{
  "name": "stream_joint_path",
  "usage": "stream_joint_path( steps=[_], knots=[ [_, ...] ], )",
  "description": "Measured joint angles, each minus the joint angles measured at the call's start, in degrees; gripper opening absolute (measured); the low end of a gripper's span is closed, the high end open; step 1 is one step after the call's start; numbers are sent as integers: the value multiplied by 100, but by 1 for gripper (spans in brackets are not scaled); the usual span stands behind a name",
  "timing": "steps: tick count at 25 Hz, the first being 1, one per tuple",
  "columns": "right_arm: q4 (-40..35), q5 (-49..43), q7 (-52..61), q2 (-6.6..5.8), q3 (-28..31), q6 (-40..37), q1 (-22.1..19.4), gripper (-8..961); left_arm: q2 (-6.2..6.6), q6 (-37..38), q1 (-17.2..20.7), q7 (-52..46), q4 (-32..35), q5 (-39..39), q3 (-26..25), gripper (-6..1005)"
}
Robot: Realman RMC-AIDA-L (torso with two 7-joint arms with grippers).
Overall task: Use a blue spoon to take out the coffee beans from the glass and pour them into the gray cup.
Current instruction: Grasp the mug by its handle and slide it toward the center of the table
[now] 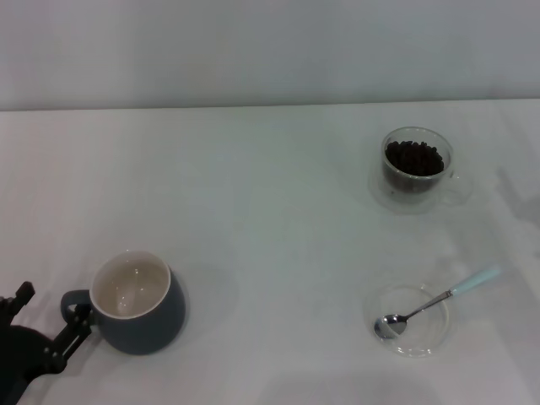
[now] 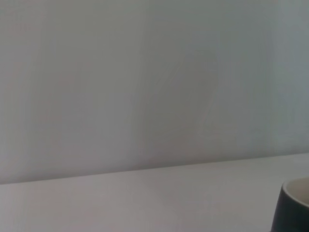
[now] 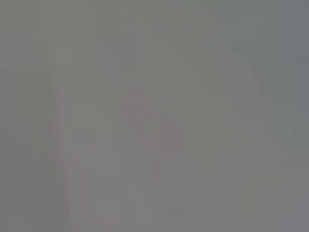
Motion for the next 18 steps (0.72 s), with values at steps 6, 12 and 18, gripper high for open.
stream_joint_path(
  steps=[6,12,18],
  knots=[
    [-6,18,0,-8,19,4,-1,835,-2,-53,-75,27,5,3,38,837],
    [-5,27,-18,-9,29,17,2,835,-14,-110,-122,107,31,36,42,763],
    [-5,27,-4,-8,31,21,9,835,-16,-206,-153,107,57,36,42,452]
  ],
)
